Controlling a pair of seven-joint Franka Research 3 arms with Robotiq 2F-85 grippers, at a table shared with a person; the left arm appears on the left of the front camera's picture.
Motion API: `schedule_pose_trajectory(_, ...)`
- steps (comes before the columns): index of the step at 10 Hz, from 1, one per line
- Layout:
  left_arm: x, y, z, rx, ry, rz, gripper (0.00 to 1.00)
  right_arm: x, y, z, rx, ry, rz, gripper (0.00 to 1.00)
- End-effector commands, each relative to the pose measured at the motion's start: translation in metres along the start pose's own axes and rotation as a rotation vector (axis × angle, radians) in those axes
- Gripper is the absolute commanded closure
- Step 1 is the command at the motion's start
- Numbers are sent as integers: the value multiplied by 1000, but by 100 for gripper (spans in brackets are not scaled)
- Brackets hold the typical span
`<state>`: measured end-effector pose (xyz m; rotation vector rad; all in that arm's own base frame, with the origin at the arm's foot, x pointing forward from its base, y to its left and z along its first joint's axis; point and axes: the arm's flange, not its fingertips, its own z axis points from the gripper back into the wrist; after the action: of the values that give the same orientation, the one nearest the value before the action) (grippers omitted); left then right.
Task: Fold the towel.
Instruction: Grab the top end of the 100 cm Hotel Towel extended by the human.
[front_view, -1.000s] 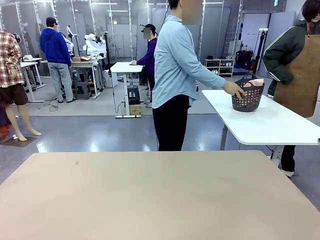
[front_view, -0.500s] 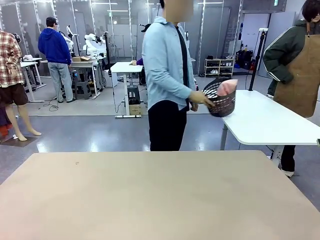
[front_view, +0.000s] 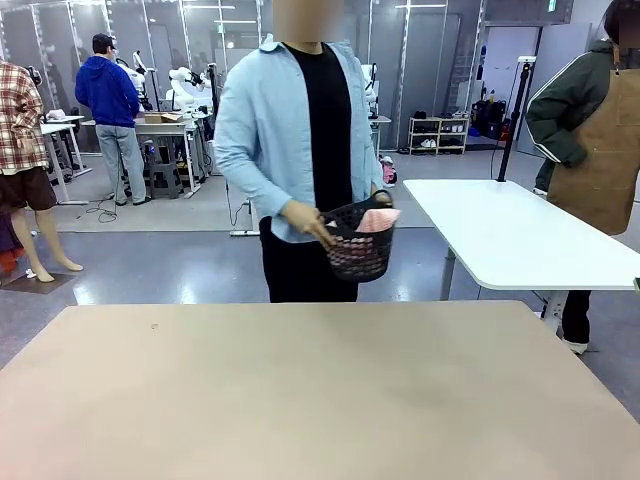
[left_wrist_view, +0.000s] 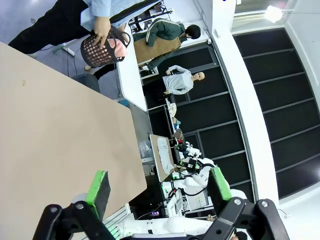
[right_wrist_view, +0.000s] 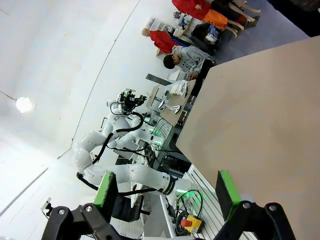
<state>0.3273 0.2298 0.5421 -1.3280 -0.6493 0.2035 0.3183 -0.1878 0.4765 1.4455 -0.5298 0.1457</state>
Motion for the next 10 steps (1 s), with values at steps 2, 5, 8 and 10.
schedule_pose_trajectory(2, 1, -1, -1, 2, -10, -6, 0, 1, 1, 0, -4, -5, 3, 0)
schedule_pose_trajectory(5, 1, -1, -1, 2, -10, -6, 0, 1, 1, 0, -4, -5, 3, 0)
schedule_pose_trajectory(8, 1, -1, -1, 2, -10, -6, 0, 1, 1, 0, -4, -5, 3, 0)
schedule_pose_trajectory(10, 1, -1, -1, 2, -10, -6, 0, 1, 1, 0, -4, -5, 3, 0)
